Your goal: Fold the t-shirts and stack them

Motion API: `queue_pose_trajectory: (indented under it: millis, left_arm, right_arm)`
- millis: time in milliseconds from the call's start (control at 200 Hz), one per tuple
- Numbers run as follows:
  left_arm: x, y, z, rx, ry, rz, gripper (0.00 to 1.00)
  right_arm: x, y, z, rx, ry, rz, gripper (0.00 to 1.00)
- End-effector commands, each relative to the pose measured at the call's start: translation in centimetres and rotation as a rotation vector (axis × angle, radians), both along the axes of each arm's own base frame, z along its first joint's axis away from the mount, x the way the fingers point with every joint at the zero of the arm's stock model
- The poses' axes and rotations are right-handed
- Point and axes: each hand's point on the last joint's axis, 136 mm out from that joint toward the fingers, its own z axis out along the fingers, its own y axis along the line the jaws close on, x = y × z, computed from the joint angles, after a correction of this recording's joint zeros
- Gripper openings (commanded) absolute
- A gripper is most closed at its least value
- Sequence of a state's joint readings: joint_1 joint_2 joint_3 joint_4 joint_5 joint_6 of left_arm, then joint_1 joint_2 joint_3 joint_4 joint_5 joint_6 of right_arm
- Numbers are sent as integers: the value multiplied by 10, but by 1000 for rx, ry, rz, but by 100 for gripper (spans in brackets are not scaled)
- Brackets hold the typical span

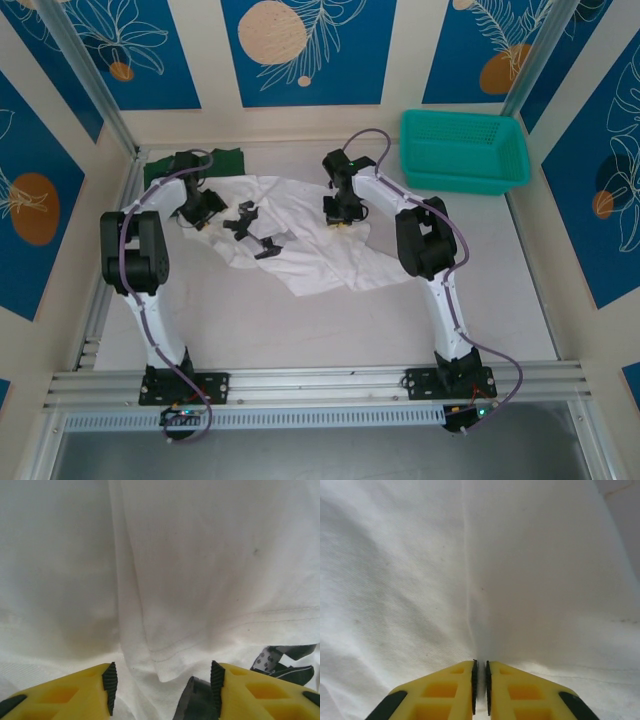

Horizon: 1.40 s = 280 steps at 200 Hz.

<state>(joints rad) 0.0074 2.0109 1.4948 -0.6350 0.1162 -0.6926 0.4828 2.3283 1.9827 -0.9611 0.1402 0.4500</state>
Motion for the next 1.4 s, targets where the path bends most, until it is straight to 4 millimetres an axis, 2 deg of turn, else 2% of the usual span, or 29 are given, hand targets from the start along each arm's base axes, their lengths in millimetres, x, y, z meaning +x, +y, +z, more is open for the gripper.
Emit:
queue_pose_trajectory:
  millis: [0,270,650,830,1250,1395]
  left_arm:
    - [7,4,4,-14,-18,-16,51]
    - [11,5,1,-13,-19,-18,47]
    - [15,6,-8,-10,-6,-24,36]
    - [17,1,-4,-35,-17,-27,38]
    - [23,-7,-3,-79,-22,-19,33]
    - [24,-7,-3,-78,-18,-21,26]
  right_arm:
    - [0,0,17,7,-17,4,15]
    - [0,-3,33,35,-39,9,5]
    - [0,-1,59,102,-88,11,2]
    - [3,-1,72,122,-117,15,1]
    - [-1,-4,68,128,-99,8,0]
    - [-2,-5,71,133,-102,5,0]
